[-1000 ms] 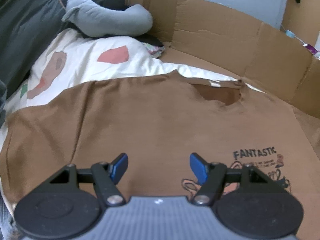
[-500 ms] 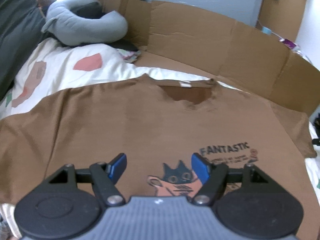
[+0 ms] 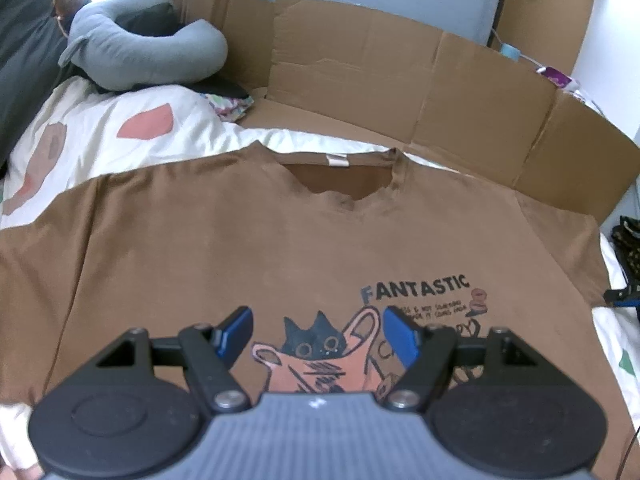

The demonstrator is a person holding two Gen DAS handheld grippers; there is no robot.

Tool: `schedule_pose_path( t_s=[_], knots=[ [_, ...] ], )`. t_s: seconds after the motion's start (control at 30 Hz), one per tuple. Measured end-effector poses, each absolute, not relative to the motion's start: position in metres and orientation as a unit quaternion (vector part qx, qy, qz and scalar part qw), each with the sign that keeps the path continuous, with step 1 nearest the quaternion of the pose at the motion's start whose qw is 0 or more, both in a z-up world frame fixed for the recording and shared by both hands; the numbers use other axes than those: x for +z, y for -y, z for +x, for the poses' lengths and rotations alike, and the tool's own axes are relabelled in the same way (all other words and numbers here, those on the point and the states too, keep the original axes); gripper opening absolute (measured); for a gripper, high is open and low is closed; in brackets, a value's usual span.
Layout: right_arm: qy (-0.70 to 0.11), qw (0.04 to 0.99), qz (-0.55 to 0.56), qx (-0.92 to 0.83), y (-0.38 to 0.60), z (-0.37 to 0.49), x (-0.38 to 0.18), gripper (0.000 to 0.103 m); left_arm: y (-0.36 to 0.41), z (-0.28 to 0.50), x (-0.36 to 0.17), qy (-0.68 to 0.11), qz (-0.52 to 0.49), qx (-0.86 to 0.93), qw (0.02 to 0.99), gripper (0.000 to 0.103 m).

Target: Fold clothes

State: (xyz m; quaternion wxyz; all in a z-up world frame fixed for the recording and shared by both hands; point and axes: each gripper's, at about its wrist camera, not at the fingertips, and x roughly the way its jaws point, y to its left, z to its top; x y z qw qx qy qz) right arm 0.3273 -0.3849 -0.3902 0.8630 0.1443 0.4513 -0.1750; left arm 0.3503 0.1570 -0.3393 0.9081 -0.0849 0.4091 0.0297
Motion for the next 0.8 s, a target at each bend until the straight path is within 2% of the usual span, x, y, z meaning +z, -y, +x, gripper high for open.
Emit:
schedule_pose_path(
  t_s=[0.63,0.8],
  knots=[
    [-0.424,0.844,0.240,-0.223,0.392,0.314,-0.389,0.038,-0.153,0.348,-0.344,-0.414,-0.090,0.029,0.905,0.074],
    [-0.407,0.822,0.305,-0.254,0.402,0.316,-0.393,0.045,-0.152,0.349,-0.345,-0.417,-0.087,0.027,0.904,0.074]
  ],
)
